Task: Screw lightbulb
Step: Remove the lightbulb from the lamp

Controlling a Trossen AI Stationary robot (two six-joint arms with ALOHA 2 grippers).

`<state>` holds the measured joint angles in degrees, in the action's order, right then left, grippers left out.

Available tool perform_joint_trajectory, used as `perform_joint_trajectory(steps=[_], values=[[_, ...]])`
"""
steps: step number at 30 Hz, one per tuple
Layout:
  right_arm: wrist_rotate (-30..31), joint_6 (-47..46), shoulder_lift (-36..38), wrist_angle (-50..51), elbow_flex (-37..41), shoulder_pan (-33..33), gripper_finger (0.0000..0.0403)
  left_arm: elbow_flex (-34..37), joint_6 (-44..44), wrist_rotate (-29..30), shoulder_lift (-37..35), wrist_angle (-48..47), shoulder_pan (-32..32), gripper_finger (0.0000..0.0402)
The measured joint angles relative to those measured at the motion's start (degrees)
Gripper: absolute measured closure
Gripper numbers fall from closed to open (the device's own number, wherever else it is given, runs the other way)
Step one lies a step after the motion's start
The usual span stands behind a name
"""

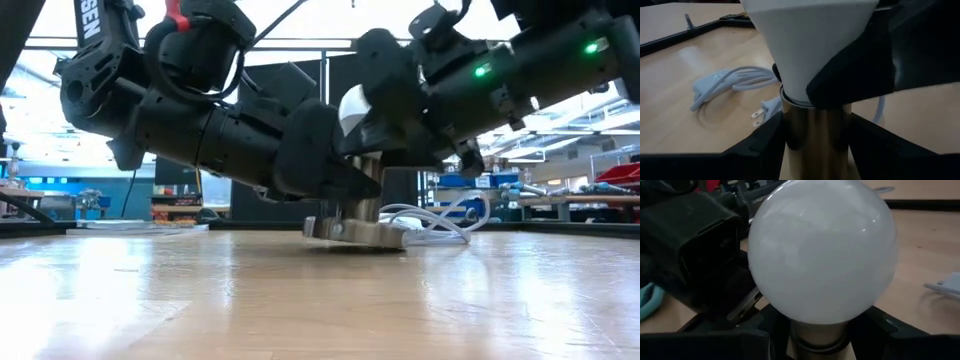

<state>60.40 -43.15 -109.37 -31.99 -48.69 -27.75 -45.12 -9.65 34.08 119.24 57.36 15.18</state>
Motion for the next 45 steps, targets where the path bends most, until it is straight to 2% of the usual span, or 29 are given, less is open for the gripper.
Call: perform_joint_trajectory(steps=[4,9,12,19,24,29,37,41,45], values=[[2.60,4.61,-3.91,0.73,-4.15,-0.52,0.0240,0.15,0.41,1.10,0.02,-1.41,0.23,0.0204],[1.76,9.27,-4.40,1.10,-5.19,-0.81,0.0220,0.18,1.13,2.12,0.04,-1.61,0.74,0.0204],[-0.79,10.08,-2.71,1.18,-4.28,-1.04,0.0183,0.02,1.77,1.75,0.09,-0.94,0.76,0.0204],[-11.31,16.31,4.02,6.41,-0.33,-0.79,0.0079,-0.05,1.93,0.84,0.13,-1.16,0.76,0.0204],[-14.53,17.28,7.55,6.66,3.55,0.34,0.0041,0.00,1.01,2.43,0.14,-1.66,0.50,0.0204],[-15.78,20.15,8.40,7.20,5.32,0.37,0.0041,-0.03,1.04,2.52,0.13,-2.04,0.31,0.0204],[-13.13,22.35,8.40,7.46,6.62,1.72,0.0059,-0.03,1.10,2.24,0.11,-2.70,0.37,0.0204],[-17.69,23.58,8.38,4.46,8.04,3.64,0.0070,-0.01,0.66,2.00,0.09,-2.86,0.42,0.0204],[-22.05,27.94,8.36,-2.65,10.29,4.99,0.0082,-0.01,0.66,1.62,0.09,-2.88,0.44,0.0204]])
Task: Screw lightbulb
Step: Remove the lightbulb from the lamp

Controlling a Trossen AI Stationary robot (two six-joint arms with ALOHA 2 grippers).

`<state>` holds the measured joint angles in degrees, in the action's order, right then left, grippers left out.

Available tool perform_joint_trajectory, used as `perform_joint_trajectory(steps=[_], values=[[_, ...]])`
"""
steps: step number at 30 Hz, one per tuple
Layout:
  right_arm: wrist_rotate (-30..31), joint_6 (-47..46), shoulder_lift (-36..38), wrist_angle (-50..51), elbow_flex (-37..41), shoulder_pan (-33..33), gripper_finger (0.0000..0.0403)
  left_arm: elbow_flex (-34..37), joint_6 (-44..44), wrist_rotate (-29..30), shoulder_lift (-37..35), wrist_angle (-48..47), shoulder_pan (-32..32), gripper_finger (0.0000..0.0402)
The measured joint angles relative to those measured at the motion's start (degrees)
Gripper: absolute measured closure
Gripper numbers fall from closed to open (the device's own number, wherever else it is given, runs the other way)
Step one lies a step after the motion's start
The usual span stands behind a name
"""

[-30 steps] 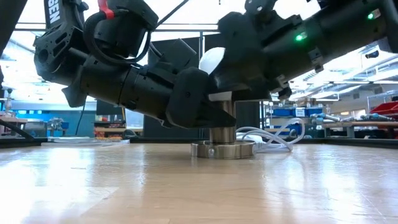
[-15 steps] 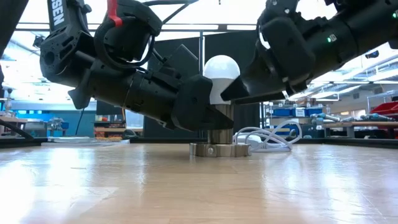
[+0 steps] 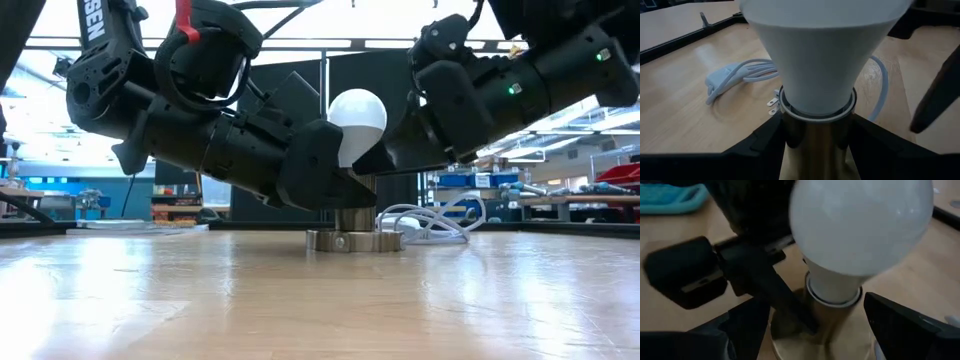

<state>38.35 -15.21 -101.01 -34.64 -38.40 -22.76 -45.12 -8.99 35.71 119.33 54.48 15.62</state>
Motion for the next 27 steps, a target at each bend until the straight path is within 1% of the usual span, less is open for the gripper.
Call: perform_joint_trajectory(steps=[3,9,13,15,19,27], values=[[-2.82,4.14,-0.04,-5.16,1.96,1.18,0.0091,0.01,-0.03,-0.07,0.00,0.02,0.04,0.0204],[-13.29,8.49,-0.07,-15.11,5.78,5.91,0.0109,0.01,-0.15,-0.35,0.00,0.03,0.06,0.0204],[-22.22,10.84,-0.11,-22.47,7.93,9.06,0.0122,0.02,-0.28,-0.38,0.00,0.02,0.09,0.0204],[-25.28,11.63,-0.13,-23.95,8.48,10.15,0.0131,0.02,-0.43,-0.43,0.00,0.02,0.09,0.0204],[-27.36,12.35,-0.13,-23.82,8.48,11.21,0.0154,0.02,-0.52,-0.53,0.00,0.04,0.11,0.0204],[-27.20,13.81,-0.13,-23.51,8.48,11.30,0.0217,0.02,-0.62,-0.60,0.00,0.04,0.11,0.0204]])
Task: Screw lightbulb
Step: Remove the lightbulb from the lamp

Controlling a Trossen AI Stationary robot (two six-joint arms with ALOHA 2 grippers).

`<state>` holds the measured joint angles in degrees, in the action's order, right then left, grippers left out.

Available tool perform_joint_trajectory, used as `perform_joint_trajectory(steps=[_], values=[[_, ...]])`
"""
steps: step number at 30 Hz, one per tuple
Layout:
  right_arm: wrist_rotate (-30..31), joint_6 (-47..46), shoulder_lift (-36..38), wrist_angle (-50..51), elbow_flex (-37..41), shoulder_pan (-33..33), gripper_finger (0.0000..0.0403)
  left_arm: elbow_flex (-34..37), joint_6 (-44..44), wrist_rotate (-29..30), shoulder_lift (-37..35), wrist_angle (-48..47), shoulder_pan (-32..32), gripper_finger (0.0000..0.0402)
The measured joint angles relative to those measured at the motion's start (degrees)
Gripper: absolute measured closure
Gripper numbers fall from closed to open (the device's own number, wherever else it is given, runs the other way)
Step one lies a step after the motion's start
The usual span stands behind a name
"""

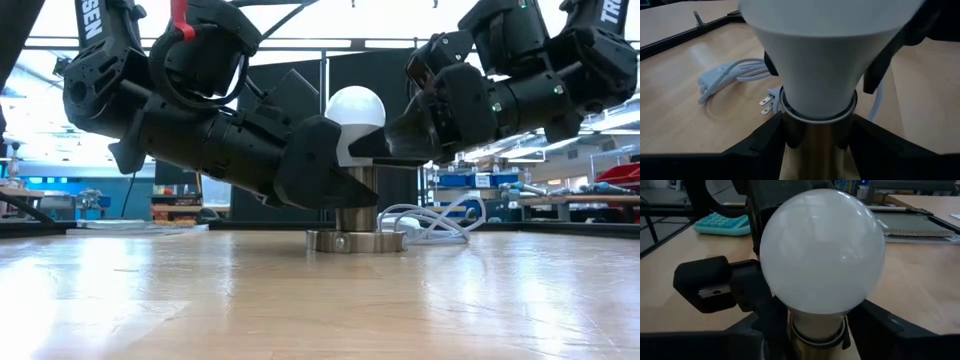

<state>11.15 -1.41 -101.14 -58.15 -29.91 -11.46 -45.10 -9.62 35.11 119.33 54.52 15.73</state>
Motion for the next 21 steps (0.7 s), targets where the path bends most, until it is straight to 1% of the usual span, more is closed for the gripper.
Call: perform_joint_trajectory(steps=[4,12,19,21], values=[[1.22,-0.10,0.00,0.18,0.00,-0.13,0.0237,0.00,-0.10,0.02,0.02,0.02,0.00,0.0204],[4.51,-4.08,-0.08,0.34,0.00,-0.67,0.0243,0.00,-0.90,0.22,0.02,0.02,-0.07,0.0204],[13.50,-8.44,-0.18,0.64,-0.05,-4.62,0.0244,-0.07,-1.11,-0.11,0.04,0.09,-0.37,0.0204],[15.96,-9.79,-0.22,2.34,-1.02,-5.86,0.0244,-0.05,-1.36,-0.09,0.04,0.17,-0.35,0.0204]])
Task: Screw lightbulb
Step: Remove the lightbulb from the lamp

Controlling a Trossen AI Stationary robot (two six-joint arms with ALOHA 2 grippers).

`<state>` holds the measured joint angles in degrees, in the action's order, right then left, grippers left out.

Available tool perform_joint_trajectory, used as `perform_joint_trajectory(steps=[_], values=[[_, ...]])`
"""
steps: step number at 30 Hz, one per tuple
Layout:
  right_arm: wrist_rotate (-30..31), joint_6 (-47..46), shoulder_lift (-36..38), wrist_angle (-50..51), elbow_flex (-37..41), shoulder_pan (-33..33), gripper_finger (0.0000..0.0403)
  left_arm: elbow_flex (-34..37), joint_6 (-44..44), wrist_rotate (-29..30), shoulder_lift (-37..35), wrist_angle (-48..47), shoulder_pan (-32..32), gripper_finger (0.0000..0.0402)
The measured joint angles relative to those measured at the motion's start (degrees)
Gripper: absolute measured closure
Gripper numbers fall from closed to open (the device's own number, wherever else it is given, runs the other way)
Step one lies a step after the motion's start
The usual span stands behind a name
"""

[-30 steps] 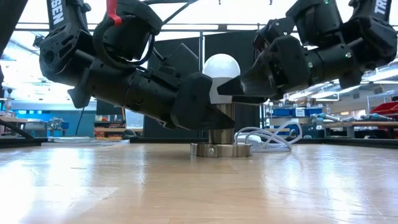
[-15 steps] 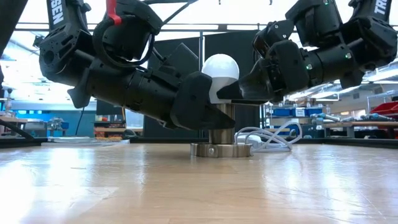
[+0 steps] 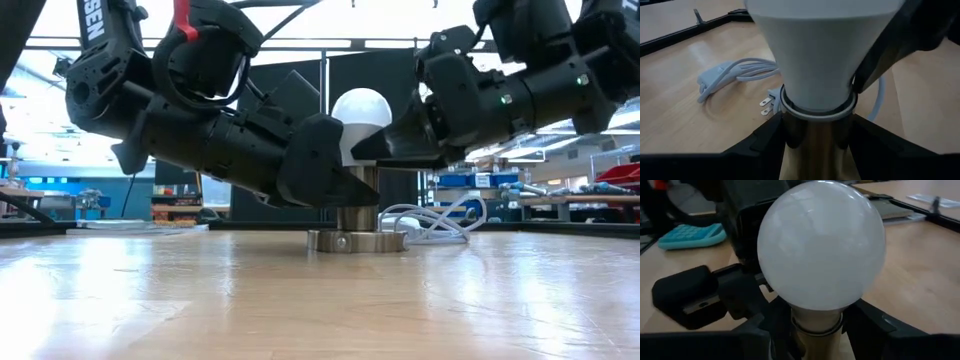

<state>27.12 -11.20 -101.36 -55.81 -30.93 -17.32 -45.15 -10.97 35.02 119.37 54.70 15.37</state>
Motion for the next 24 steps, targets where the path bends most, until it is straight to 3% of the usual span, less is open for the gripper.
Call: perform_joint_trajectory(steps=[6,18,24], values=[[9.47,-5.07,-1.08,10.45,-6.69,-3.28,0.0244,0.13,-0.27,1.10,-0.02,0.10,0.07,0.0204],[26.89,-19.93,-9.00,13.57,-14.64,-8.59,0.0244,0.20,-1.19,2.60,-0.04,-0.33,0.18,0.0203],[35.11,-28.56,-11.40,25.25,-21.37,-10.43,0.0244,0.15,-1.28,2.79,-0.02,-0.39,0.18,0.0203]])
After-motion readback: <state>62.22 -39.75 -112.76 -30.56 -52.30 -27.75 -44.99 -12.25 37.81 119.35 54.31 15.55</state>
